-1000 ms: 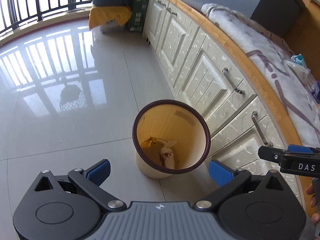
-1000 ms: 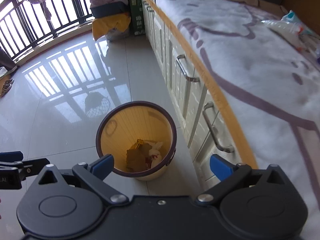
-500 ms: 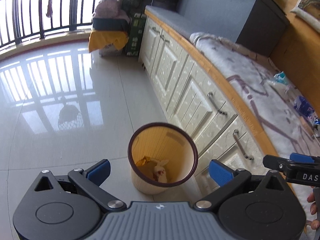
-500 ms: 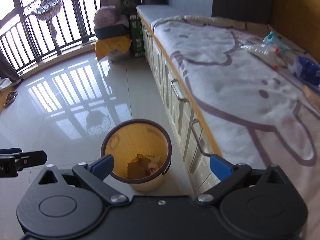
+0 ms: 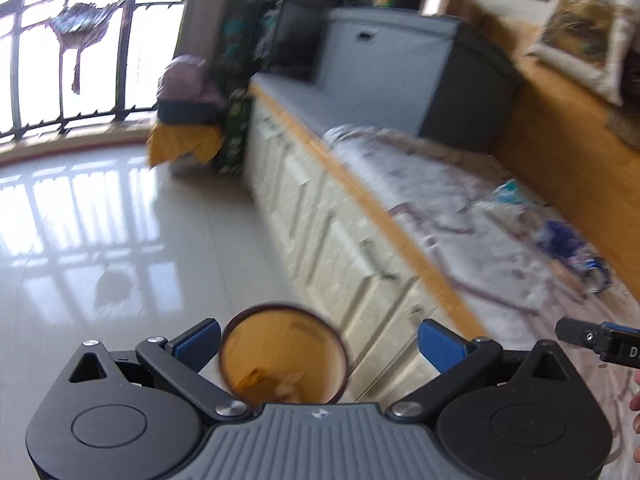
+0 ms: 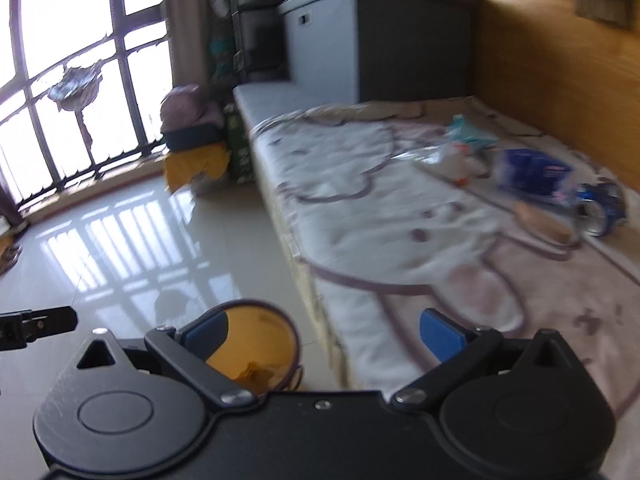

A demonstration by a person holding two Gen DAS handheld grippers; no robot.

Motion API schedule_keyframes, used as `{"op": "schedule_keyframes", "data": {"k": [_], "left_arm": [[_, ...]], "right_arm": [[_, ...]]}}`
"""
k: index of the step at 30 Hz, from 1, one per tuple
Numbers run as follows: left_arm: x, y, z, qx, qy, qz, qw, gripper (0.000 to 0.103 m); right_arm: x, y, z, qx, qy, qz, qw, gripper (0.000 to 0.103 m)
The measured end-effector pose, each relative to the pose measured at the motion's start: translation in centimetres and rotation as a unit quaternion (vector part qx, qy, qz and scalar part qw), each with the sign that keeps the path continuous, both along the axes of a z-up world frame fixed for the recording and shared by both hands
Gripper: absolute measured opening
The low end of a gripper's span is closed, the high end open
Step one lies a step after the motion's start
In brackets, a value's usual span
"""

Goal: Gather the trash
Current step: 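Move both open tools back up toward the trash on the bed, then lower left tool to the tan curved piece while right tool reaches the teal cap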

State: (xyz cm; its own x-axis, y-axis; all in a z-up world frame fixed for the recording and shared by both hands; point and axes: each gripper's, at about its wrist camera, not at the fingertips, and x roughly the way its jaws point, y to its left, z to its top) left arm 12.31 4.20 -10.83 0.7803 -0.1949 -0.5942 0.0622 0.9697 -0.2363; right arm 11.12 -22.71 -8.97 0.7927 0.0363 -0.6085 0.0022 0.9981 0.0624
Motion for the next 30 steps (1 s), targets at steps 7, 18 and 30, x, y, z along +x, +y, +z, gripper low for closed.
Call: {"op": "schedule_keyframes", "data": {"k": [7,18,30], "left_arm": [[0.0,-5.8,0.7,-0.012,-0.041,-0.061,0.9972,0.103],[1.3,-14.7,0.3,-0.003,-0.050,-0.140,0.9889,0.103],[4.2,-23.6,-0.6,0.017,-0.044,-0.206,0.9775,0.103]], "right_arm": [[-2.6,-6.8,-0.3,0.000,-0.022,-0.083,0.996,0.103],[-6.2,-16.6,-1.8,0.007,-0.036,-0.208,0.977,0.103],[-7.9,-23.2,-4.6,0.006,-0.031,-0.278,0.960,0.103]]}}
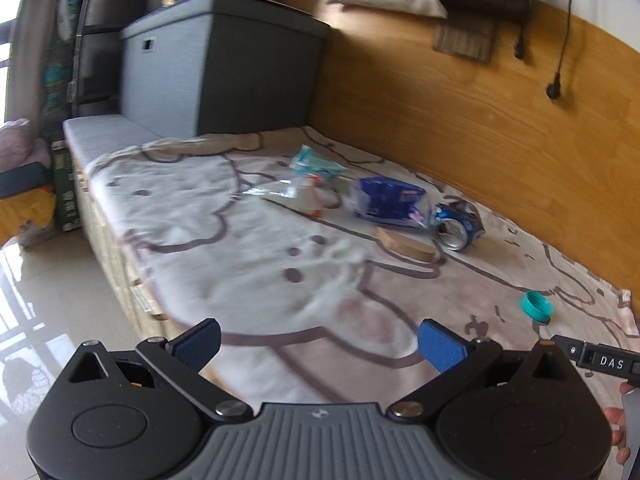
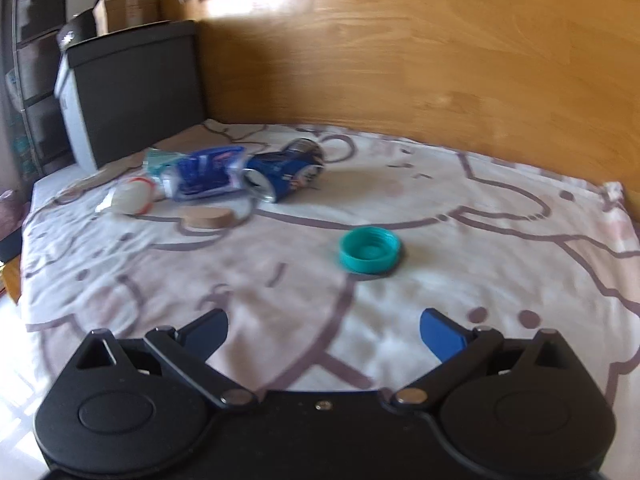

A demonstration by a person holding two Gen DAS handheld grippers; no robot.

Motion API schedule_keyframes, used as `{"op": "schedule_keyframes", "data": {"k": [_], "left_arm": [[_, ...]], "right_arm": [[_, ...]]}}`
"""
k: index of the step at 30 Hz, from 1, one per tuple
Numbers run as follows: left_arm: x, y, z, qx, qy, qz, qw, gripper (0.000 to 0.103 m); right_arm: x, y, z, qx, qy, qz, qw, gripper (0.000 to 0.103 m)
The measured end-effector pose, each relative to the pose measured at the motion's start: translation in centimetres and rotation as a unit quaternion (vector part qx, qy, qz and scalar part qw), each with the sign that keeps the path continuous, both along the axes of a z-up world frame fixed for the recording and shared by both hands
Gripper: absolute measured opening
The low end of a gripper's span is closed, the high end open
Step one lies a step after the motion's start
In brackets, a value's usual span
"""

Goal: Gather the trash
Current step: 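Lower left tool to the tan curved piece while right tool reaches the teal cap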

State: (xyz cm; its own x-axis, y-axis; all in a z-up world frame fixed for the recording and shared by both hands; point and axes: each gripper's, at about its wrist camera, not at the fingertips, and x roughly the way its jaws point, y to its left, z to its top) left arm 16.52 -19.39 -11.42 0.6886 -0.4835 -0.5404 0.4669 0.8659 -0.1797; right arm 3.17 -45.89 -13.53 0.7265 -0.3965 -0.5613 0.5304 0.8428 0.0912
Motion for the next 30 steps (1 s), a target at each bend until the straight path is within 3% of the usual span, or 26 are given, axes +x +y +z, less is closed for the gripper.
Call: {"op": "schedule_keyframes", "data": {"k": [8,14,30], "left_arm": [[2.3,-6.4,-1.5,0.027,0.011,-0.051,0.9982,0.103],[4.4,-11.0,-2.6,0.078,0.000,-0.088,0.9931,0.103],[11.2,-19.8,-5.8,0.126,0.008,-0.115,0.9853,0.103]], "right_arm": [[0.4,-3.6,-1.4,0.025,-0.005,-0.030,0.999,0.103],[1.9,-5.3,-2.5,0.031,-0.002,-0.037,0.999,0.103],[7.3,-7.4,-3.1,0.008,0.008,-0.019,1.000,0.099]]}}
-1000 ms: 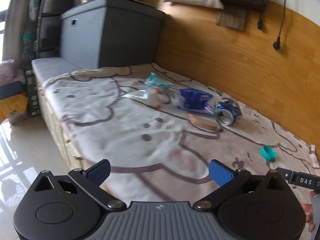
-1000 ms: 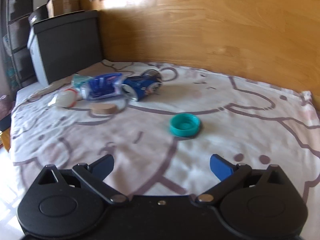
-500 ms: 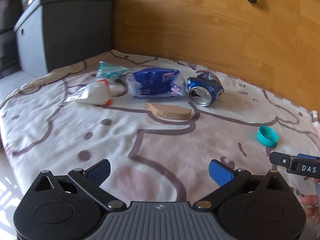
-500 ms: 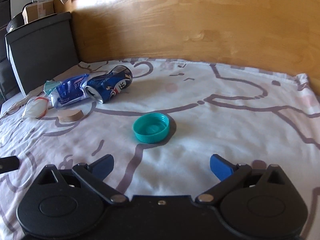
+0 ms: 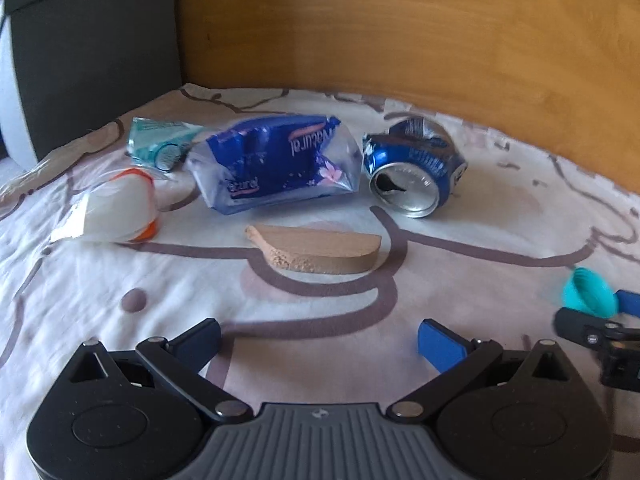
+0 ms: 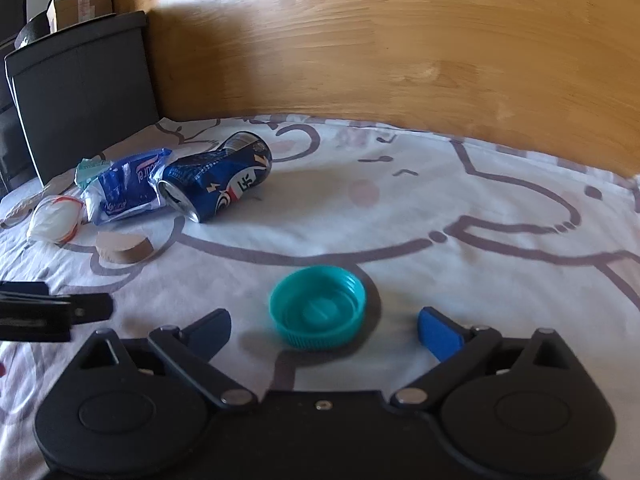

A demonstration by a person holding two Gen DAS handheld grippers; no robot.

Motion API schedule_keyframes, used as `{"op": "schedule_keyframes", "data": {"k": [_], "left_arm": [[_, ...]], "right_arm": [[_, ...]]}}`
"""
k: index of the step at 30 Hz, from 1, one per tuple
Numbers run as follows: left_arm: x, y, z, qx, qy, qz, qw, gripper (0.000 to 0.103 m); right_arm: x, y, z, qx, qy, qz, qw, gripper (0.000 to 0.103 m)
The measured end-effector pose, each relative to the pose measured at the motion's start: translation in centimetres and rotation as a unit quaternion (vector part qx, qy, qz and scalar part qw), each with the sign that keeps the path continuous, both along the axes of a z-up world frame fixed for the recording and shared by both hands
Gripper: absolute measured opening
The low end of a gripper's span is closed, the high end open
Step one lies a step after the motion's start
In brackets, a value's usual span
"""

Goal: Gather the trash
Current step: 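Lower left tool to the tan curved piece while right tool reaches the teal cap, then close left tool on the tan curved piece while right tool grasps the teal cap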

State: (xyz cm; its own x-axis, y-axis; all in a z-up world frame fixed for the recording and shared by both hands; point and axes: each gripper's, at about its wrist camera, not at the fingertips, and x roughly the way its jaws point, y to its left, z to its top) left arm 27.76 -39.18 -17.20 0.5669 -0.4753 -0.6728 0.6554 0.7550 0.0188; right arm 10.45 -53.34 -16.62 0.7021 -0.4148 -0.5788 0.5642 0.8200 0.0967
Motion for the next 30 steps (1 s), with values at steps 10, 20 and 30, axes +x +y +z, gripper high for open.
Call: {"op": "schedule_keyframes", "data": {"k": [10,20,30], "left_arm": [[4.0,-3.1,-0.2,-0.019,-0.022,-0.009,0.9995,0.103],[4.8,-3.6,-0.5,-0.030,-0.026,-0.012,0.9992,0.103],[3.6,-3.5,-0.2,-0.032,-0.045,-0.013,0.9984,0.085]], "right_arm": [[0.2,0.5,0.0,-0.016,-0.001,0.005,1.000,0.087],[-0.3,0.5,0.1,-0.009,-0.025,0.012,1.000,0.053],[-1.2,-0.1,0.2,0.020,-0.054,0.013,0.998,0.051]]}}
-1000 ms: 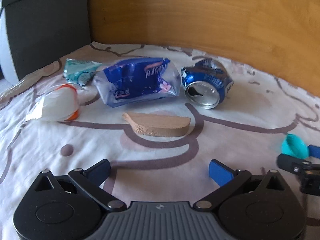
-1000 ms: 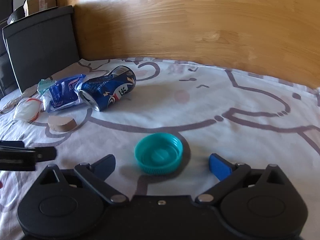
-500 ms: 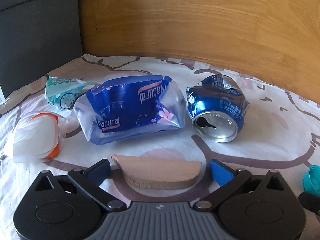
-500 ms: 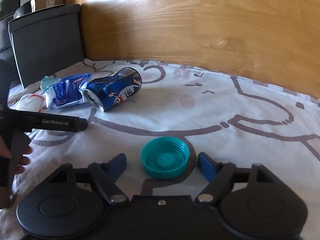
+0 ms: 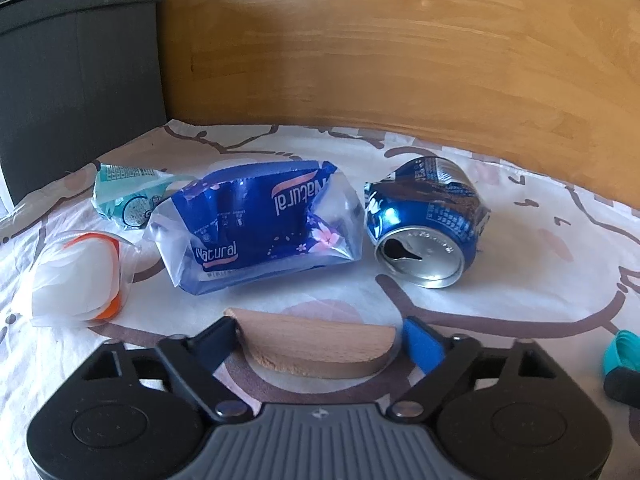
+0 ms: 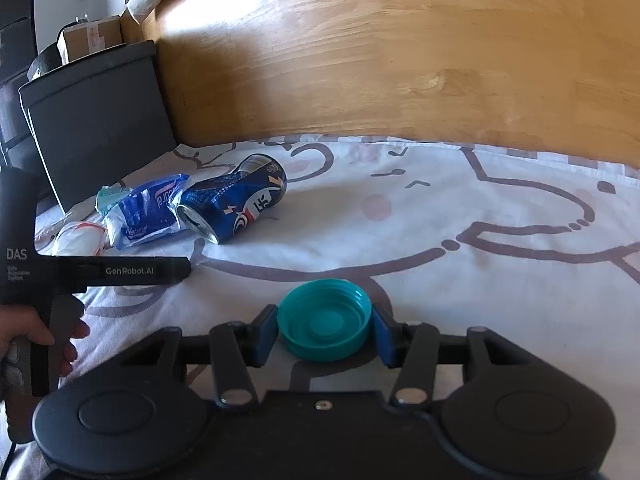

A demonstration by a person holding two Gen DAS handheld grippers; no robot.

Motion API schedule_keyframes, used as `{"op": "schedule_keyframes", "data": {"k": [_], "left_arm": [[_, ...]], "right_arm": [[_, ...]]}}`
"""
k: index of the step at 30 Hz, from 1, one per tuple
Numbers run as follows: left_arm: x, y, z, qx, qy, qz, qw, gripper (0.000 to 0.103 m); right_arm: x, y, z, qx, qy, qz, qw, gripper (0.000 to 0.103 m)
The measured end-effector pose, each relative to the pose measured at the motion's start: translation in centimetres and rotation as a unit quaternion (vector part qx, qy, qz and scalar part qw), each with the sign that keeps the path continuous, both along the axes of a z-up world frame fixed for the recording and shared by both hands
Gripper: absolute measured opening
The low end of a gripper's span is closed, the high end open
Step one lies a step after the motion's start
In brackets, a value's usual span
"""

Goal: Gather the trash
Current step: 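Close left tool on the tan curved piece while right tool grasps the teal cap, then carry the tan piece and teal cap down over the wastebasket with both tools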

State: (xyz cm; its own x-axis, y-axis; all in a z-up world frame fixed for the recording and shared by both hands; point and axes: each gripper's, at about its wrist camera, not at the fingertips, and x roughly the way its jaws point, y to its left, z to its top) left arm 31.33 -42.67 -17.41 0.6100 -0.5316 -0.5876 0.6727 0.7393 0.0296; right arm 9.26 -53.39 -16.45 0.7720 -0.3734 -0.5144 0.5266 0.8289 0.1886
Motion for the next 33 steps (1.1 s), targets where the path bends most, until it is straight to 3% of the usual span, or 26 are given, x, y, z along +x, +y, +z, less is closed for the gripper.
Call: {"op": "schedule_keyframes", "data": {"k": [3,23,33], "left_arm": [[-0.3,0.3,0.1,-0.005,0.002,0.001,1.0000,0.081],[-5.4,4.2,0.7,-0.010,0.027,-0.001,0.9996,0.080],[-8.5,8.1,3.0,-0.026,0.031,0.008,0.9992,0.080]], "right_arm": [[-0.2,0.0,0.0,0.004,-0.003,0.000,1.000,0.051],[-0.4,0.9,0.1,-0.009,0.012,-0.003,1.000,0.050],[-2.2,3.6,1.6,-0.014,0.023,0.003,1.000,0.050]]}}
